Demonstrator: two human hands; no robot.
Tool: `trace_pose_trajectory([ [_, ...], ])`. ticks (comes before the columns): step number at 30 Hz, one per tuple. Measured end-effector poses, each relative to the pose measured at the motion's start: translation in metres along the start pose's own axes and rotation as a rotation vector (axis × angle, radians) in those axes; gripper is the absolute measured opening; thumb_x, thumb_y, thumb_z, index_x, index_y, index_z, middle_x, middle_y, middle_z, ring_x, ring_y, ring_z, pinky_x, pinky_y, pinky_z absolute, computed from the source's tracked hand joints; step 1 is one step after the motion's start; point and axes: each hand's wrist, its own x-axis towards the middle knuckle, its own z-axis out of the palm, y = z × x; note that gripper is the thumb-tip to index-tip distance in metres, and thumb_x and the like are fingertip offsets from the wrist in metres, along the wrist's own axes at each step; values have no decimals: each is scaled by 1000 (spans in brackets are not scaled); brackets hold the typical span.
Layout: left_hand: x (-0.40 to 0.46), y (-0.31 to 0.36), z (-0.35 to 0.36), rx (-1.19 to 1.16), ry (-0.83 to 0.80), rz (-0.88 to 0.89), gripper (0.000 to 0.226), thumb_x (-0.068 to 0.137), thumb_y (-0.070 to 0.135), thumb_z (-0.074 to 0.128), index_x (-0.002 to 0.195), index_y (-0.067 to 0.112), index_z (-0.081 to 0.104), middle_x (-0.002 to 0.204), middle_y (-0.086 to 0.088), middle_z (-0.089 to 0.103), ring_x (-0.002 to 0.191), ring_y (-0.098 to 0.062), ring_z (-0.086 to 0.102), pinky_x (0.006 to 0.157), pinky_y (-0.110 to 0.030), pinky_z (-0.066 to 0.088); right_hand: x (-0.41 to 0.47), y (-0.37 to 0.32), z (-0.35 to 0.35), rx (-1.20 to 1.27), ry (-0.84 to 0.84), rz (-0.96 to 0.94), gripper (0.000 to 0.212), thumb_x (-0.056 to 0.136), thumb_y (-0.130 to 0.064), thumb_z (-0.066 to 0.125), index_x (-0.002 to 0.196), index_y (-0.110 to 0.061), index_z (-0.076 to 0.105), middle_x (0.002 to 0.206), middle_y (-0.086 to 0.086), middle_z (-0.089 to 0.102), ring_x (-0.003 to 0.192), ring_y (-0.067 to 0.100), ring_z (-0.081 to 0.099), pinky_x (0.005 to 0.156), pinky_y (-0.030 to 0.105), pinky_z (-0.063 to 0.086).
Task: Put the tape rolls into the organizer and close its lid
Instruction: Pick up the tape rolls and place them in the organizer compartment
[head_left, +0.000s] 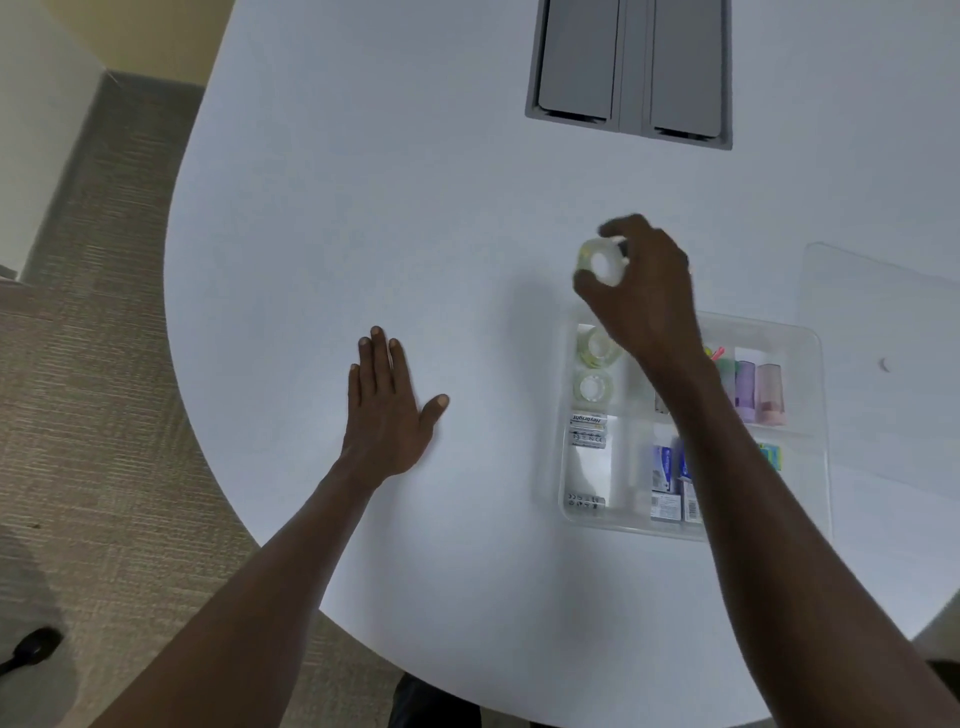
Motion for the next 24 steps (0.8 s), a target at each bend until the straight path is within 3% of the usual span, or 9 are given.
trace_pose_trajectory([
  [5, 1, 1, -1, 10, -5, -7, 92, 91, 64, 23, 150, 1, -8, 159, -19, -19, 148, -32, -17, 119, -47, -1, -47, 31, -22, -152, -129, 171, 51, 75, -33, 71, 120, -11, 57, 113, 14, 63, 108, 30, 58, 89, 34, 43],
  [9, 0, 1, -1, 25, -3, -12, 91, 92, 63, 24, 150, 1, -7, 159, -20, -17, 148, -33, -15, 119, -48, 2, -68, 42, -6, -170, -201, 228, 52, 75, -30, 73, 118, -5, 59, 109, 16, 65, 104, 30, 59, 83, 31, 42],
  [14, 1, 2, -1, 17, -14, -16, 90, 94, 61, 28, 150, 1, -8, 159, -20, -17, 148, -33, -16, 120, -49, 2, -74, 47, 17, -252, -204, 169, 37, 74, -29, 73, 90, 2, 62, 84, 19, 66, 81, 34, 63, 68, 35, 48],
  [18, 1, 1, 0, 17, -12, -17, 91, 92, 64, 24, 150, 2, -9, 159, -19, -18, 148, -32, -17, 120, -47, 0, -73, 46, 29, -294, -201, 121, 40, 61, -20, 85, 73, 7, 59, 66, 23, 62, 64, 36, 62, 56, 29, 37],
  [24, 1, 1, 0, 10, -7, -12, 92, 92, 64, 25, 150, 1, -8, 159, -19, -17, 148, -32, -16, 119, -48, 1, -66, 42, 31, -292, -269, 238, 50, 73, -31, 79, 101, 4, 57, 97, 20, 63, 93, 36, 63, 69, 37, 46],
])
